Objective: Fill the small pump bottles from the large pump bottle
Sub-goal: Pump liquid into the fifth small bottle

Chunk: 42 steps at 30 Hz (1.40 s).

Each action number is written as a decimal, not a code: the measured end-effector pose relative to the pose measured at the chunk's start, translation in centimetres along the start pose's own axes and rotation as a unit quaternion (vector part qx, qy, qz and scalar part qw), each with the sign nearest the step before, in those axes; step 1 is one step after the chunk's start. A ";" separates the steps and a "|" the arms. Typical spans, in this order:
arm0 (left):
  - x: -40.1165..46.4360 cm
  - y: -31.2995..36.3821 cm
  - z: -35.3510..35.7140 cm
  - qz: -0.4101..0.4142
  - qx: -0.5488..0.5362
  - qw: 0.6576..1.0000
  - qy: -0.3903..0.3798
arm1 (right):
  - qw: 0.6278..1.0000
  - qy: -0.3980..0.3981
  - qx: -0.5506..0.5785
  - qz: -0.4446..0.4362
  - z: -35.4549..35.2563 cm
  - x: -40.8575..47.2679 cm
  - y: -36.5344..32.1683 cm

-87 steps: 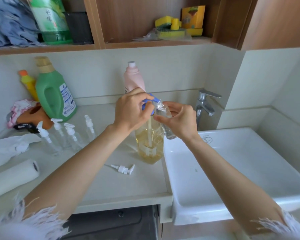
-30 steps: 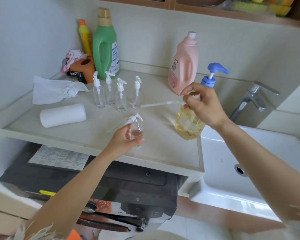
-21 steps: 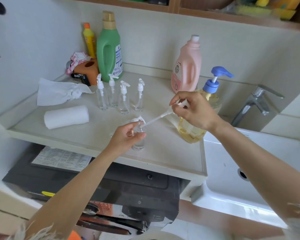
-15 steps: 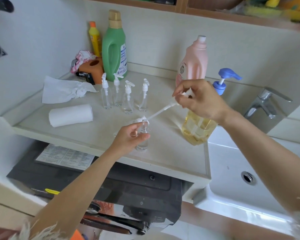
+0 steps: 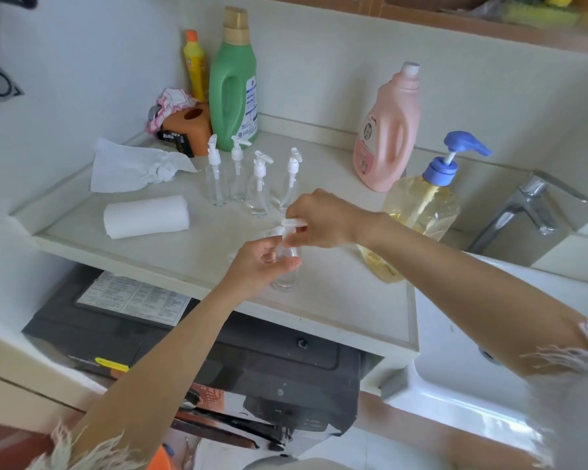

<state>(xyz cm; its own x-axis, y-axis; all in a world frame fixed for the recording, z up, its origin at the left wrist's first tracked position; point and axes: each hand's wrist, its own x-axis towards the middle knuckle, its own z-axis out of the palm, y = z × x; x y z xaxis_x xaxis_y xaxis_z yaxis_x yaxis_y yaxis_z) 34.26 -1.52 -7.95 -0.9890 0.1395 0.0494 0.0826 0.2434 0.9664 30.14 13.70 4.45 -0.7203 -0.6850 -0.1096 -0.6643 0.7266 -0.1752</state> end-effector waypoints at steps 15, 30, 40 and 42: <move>0.1 0.4 0.4 0.004 0.012 1.000 0.005 | 0.998 -0.017 -0.061 0.001 -0.6 -0.7 -0.4; 0.2 0.8 0.2 0.002 0.027 1.000 0.000 | 0.990 -0.043 -0.125 0.045 -0.5 0.5 -1.4; 0.1 1.1 0.5 0.005 0.017 1.000 -0.008 | 0.984 -0.024 -0.139 0.105 -0.2 0.3 -1.9; 0.1 1.3 0.5 0.008 0.018 1.000 -0.003 | 0.987 -0.042 -0.128 0.086 -0.4 0.3 -1.9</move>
<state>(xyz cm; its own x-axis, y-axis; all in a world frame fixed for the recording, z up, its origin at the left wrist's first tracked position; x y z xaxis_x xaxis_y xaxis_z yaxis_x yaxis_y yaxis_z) 34.36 -0.73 -6.82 -0.9867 0.1501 0.0630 0.1029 0.2749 0.9560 31.13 12.19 5.13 -0.8150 -0.5440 -0.1995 -0.5696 0.8153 0.1042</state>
